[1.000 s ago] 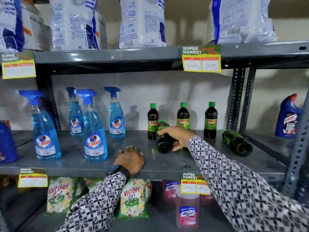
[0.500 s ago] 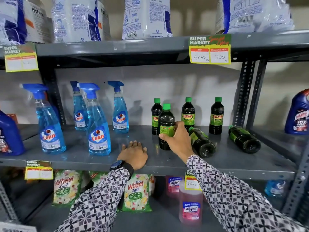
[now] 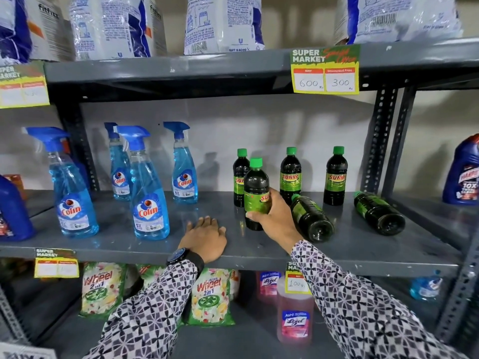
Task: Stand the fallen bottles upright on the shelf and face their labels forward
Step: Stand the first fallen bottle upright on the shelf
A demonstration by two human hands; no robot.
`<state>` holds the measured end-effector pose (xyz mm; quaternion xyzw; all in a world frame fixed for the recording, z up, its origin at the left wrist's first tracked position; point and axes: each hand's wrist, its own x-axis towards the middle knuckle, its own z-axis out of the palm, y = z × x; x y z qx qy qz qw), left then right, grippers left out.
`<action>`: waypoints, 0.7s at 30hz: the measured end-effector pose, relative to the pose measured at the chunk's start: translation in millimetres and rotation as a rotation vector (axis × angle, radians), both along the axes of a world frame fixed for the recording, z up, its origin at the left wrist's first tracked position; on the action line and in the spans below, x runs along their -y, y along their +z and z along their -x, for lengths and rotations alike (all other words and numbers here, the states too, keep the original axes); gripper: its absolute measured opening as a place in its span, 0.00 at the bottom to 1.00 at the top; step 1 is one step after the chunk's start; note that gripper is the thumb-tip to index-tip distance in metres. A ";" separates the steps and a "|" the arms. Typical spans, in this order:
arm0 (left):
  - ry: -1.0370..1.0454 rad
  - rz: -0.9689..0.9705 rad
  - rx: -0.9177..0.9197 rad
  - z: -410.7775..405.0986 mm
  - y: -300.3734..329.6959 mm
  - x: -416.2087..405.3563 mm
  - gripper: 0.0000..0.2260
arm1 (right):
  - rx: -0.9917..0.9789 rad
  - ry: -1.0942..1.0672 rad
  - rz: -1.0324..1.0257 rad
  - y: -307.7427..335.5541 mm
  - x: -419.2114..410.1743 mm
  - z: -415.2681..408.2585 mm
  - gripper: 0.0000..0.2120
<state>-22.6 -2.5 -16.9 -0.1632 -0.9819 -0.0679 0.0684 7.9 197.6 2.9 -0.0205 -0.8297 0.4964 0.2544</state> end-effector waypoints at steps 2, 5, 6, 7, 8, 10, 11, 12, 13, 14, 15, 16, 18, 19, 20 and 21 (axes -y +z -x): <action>0.003 0.000 0.002 -0.6 0.7 0.0 0.27 | -0.007 -0.045 -0.058 -0.6 2.2 1.0 0.43; 0.010 0.003 0.015 -0.8 1.0 0.2 0.27 | -0.010 -0.020 -0.039 0.5 2.4 -0.6 0.41; 0.013 0.004 0.024 -0.7 1.1 0.2 0.27 | -0.021 0.004 -0.014 -0.1 0.5 0.3 0.39; 0.015 0.004 0.031 -0.5 1.1 0.2 0.28 | -0.009 0.025 0.008 0.4 -0.5 -0.8 0.38; 0.016 0.003 0.036 0.1 0.9 -0.1 0.28 | -0.002 0.044 0.024 0.0 -2.2 -1.0 0.38; 0.018 0.003 0.041 1.4 0.5 0.0 0.28 | -0.009 0.025 0.011 -0.2 -2.4 -1.4 0.39; 0.018 0.005 0.044 2.1 0.3 0.1 0.28 | -0.021 0.000 -0.018 -0.4 -1.6 -1.7 0.41; 0.019 0.007 0.045 2.8 0.1 0.0 0.28 | -0.033 -0.026 -0.046 -1.8 -0.8 -0.1 0.43; 0.020 0.008 0.046 3.2 -0.4 0.1 0.28 | -0.031 -0.042 -0.073 -2.3 0.3 -0.2 0.45; 0.020 0.009 0.044 3.3 -0.5 0.2 0.28 | -0.027 -0.043 -0.080 -2.5 1.1 0.1 0.47; 0.021 0.007 0.043 3.6 -0.6 0.3 0.28 | -0.017 -0.030 -0.073 -1.8 2.0 -0.4 0.48; 0.020 0.005 0.044 3.7 -0.6 0.4 0.28 | -0.020 -0.010 -0.060 -2.6 1.3 1.2 0.47; 0.019 0.006 0.049 3.8 -0.5 0.5 0.29 | -0.018 0.027 -0.035 -2.2 0.1 1.6 0.46; 0.019 0.007 0.050 3.4 -0.6 0.7 0.29 | -0.009 0.029 -0.033 -1.7 0.4 0.6 0.45; 0.019 0.008 0.050 3.1 -0.3 0.7 0.28 | -0.009 0.030 -0.028 -1.9 0.1 1.0 0.44; 0.020 0.007 0.051 2.6 0.0 0.6 0.28 | -0.005 0.024 -0.025 -1.3 0.3 1.0 0.44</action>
